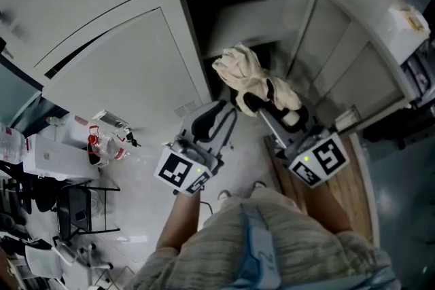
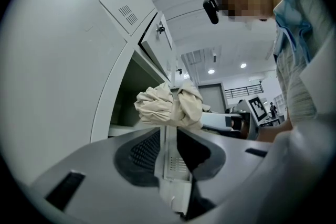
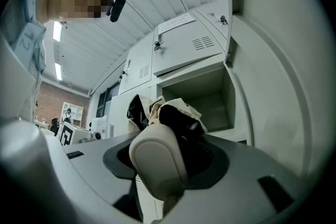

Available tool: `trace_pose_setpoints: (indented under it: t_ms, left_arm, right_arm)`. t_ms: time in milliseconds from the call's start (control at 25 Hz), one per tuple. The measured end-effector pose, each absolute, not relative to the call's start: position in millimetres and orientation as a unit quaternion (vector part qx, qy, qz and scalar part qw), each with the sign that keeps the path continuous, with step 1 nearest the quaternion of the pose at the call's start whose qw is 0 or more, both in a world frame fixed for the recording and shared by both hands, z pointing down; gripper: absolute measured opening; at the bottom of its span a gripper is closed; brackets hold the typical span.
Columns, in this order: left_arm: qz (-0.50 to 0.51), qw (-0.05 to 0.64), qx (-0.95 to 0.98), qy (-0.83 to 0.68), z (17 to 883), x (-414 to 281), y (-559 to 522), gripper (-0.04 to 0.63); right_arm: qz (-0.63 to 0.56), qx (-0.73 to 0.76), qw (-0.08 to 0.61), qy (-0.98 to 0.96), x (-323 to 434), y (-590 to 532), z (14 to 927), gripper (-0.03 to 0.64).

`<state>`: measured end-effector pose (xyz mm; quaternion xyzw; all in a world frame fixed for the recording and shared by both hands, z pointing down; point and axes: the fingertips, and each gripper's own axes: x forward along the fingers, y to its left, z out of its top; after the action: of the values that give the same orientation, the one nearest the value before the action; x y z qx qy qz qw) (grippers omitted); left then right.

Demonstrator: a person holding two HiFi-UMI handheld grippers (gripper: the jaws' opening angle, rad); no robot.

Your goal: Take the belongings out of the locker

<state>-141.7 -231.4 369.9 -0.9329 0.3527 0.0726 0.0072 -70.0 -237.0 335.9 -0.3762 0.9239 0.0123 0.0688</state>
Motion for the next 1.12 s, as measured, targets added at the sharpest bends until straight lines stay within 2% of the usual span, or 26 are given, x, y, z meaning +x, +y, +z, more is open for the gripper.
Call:
trace_pose_setpoints:
  t_ms: [1120]
  left_arm:
    - [0.069, 0.011, -0.935, 0.347, 367.8, -134.7, -214.5, 0.083]
  right_arm:
    - [0.026, -0.352, 0.082, 0.932, -66.9, -212.0, 338.9, 0.198]
